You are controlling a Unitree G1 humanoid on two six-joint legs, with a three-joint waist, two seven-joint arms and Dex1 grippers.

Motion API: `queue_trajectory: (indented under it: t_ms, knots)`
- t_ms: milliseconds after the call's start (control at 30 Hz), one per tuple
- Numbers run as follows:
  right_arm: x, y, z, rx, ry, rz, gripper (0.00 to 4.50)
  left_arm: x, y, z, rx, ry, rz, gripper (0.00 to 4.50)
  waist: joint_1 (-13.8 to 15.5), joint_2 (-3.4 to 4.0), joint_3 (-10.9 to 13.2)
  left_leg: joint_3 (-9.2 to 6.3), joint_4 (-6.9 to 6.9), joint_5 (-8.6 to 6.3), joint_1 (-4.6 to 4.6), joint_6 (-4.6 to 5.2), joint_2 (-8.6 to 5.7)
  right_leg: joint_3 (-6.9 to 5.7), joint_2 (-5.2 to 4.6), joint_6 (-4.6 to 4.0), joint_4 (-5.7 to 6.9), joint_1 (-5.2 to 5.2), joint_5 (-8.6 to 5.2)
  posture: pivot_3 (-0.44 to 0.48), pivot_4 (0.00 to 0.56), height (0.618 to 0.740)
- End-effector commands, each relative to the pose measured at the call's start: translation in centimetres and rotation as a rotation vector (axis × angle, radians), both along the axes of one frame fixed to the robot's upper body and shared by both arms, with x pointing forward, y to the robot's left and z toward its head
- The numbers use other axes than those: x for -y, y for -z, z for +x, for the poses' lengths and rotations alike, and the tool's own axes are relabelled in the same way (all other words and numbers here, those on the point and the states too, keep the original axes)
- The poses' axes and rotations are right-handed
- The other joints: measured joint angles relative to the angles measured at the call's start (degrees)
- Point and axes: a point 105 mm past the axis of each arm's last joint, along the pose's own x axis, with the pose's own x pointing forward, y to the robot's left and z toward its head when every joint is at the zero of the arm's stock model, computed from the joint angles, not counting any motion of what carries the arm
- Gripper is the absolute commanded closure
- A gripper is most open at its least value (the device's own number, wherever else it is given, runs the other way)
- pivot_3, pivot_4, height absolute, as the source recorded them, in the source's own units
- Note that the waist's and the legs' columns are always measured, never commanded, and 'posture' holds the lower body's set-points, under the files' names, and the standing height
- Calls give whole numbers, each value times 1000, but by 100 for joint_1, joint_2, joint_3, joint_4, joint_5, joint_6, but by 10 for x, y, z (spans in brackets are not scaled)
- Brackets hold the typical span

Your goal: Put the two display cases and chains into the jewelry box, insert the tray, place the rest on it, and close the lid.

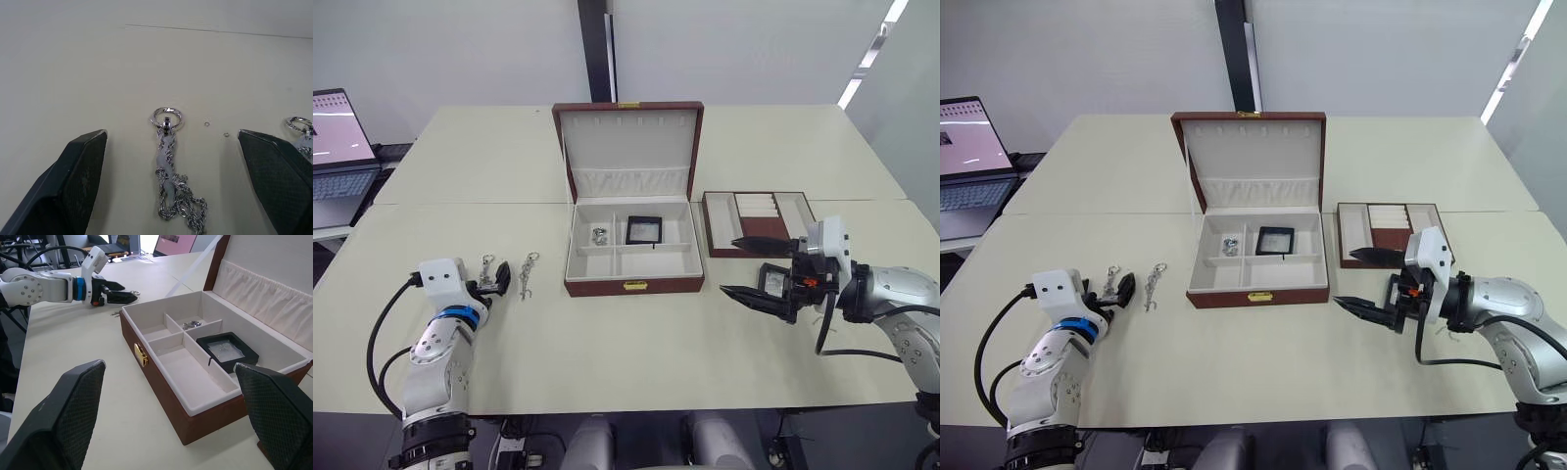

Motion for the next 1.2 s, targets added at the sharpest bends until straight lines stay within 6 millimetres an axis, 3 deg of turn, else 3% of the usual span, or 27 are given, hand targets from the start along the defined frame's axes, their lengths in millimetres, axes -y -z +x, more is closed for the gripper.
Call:
queue_trajectory:
  t_ms: [33,200,700,800,1200]
  knots:
    - [0,-10,0,48,0,-2,0,-8,7,-3,-54,-9,-37,76,-4,2,-1,2,-1,0,1,0,0,1,0,0,0,0,0,0,150,740]
    - [0,-11,2,49,7,-1,0,-3,22,-2,-157,60,18,76,-3,17,-12,2,-1,0,5,0,0,2,2,0,1,2,0,0,150,740]
    - [2,-10,3,46,22,0,0,5,33,-4,-221,94,-13,76,2,64,-57,2,-2,0,9,0,-4,2,-2,0,-4,12,0,0,150,740]
    - [2,-10,3,43,20,0,0,5,35,-6,-226,92,-13,624,1,66,-60,2,-2,0,9,1,-4,2,-3,0,-5,13,0,0,150,740]
    - [3,-10,3,40,20,-7,0,4,38,-8,-223,72,-31,3911,-12,82,-73,2,-3,0,14,1,-3,3,-1,0,-5,17,-1,0,150,740]
